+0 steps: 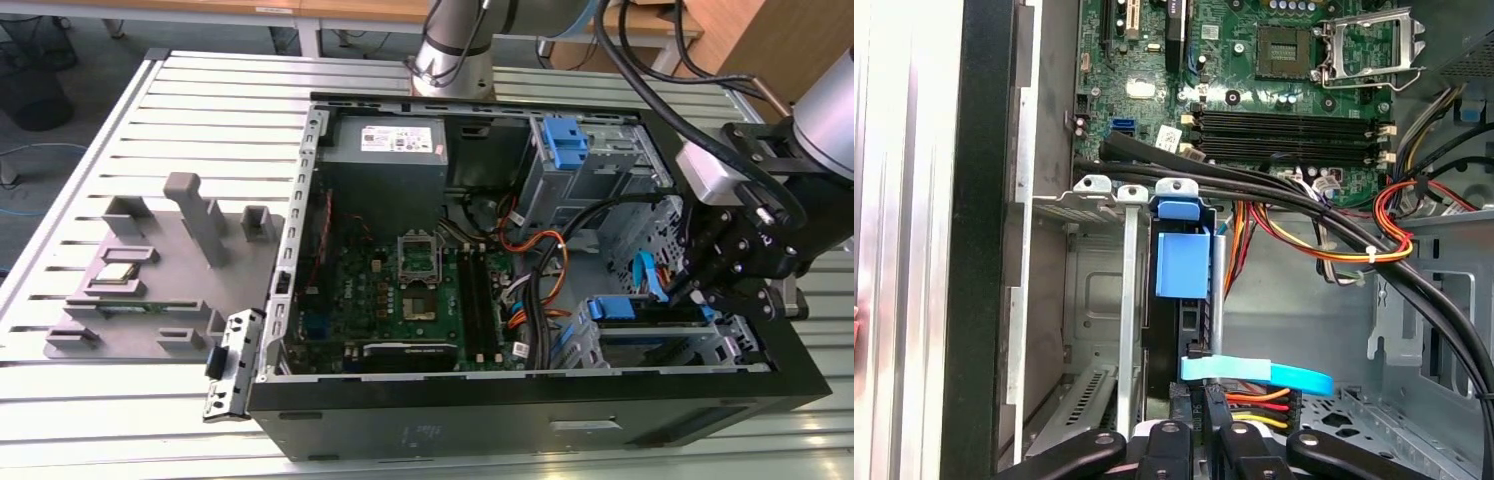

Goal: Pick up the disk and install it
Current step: 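Insert the second disk wire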

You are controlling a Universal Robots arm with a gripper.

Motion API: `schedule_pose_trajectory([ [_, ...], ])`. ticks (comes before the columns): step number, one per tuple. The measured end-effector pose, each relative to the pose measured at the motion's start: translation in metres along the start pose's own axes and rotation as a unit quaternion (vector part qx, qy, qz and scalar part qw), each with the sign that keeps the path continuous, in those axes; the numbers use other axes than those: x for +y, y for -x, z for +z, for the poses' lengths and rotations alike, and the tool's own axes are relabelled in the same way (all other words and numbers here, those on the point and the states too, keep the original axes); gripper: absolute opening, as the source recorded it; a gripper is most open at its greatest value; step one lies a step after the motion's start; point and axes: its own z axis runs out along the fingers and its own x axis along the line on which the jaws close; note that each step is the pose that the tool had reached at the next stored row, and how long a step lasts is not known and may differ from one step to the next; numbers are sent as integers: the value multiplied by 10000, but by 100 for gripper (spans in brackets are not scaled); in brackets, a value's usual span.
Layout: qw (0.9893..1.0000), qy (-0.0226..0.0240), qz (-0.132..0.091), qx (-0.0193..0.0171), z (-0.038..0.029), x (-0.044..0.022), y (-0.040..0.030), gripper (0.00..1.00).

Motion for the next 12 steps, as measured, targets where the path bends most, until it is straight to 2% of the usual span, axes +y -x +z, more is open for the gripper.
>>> schedule_pose_trajectory([
  [12,10000,0,0,-8,27,-1,0,18],
])
